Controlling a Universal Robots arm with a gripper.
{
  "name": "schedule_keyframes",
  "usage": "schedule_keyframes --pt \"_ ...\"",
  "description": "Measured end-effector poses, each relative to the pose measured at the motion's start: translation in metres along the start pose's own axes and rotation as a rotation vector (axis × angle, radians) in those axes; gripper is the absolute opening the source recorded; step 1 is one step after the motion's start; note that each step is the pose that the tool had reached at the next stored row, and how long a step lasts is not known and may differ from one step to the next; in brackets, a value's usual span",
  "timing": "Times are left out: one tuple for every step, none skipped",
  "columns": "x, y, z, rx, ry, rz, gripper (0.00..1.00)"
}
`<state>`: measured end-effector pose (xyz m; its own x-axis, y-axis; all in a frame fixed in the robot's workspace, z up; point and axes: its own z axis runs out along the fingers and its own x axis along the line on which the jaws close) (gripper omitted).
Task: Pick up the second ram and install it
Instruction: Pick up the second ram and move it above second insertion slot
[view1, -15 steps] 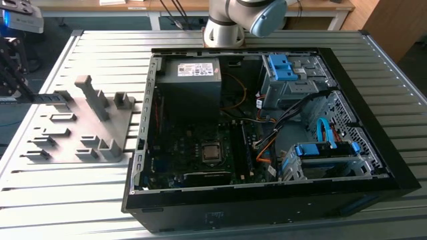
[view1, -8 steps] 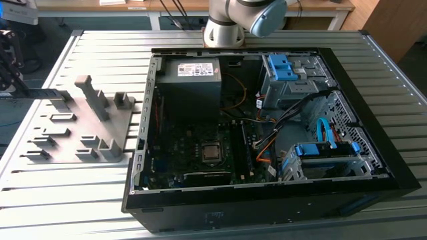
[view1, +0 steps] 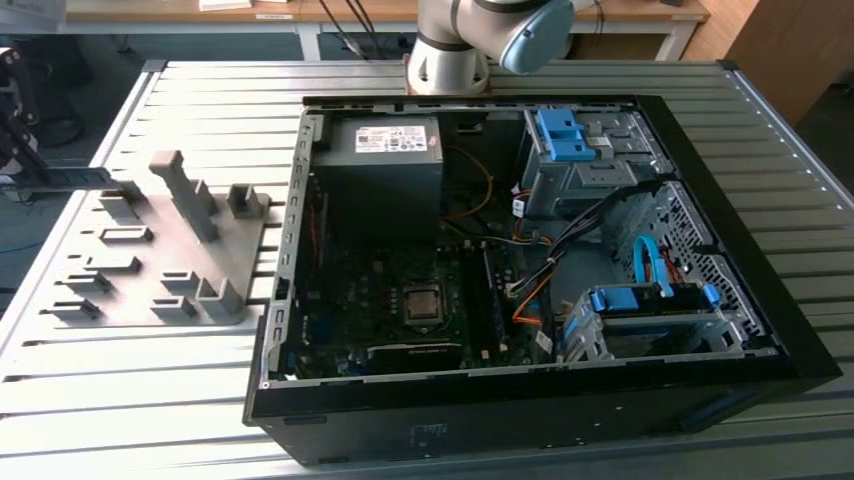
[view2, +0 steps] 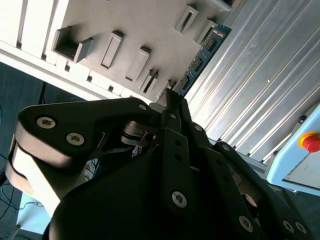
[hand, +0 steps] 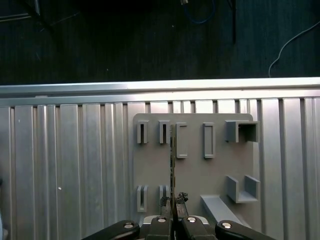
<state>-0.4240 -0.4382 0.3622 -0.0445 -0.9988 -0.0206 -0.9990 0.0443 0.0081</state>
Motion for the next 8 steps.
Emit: schedule_keyframes --pt "0.0000 0.0000 -0.0016 0.0000 0.0000 0.000 0.14" --pt "-0.0001 0.0001 -0.0032 0.0001 0.0000 0.000 0.14" --pt "-0.0001 0.0000 -0.0047 0.0000 0.0000 0.000 0.14" --pt "-0.0001 0.0001 -0.0063 0.0001 0.0000 0.000 0.14" --pt "-0.0002 0.0001 -0.0079 0.0000 0.0000 0.000 0.14" --pt "-0.0002 0.0001 -0.0094 0.0001 0.0000 0.000 0.14" --pt "-0.0002 0.0001 -0.0108 0.0001 0.0000 0.000 0.14" --pt "-0.0002 0.0001 -0.0124 0.0000 0.0000 0.000 0.14"
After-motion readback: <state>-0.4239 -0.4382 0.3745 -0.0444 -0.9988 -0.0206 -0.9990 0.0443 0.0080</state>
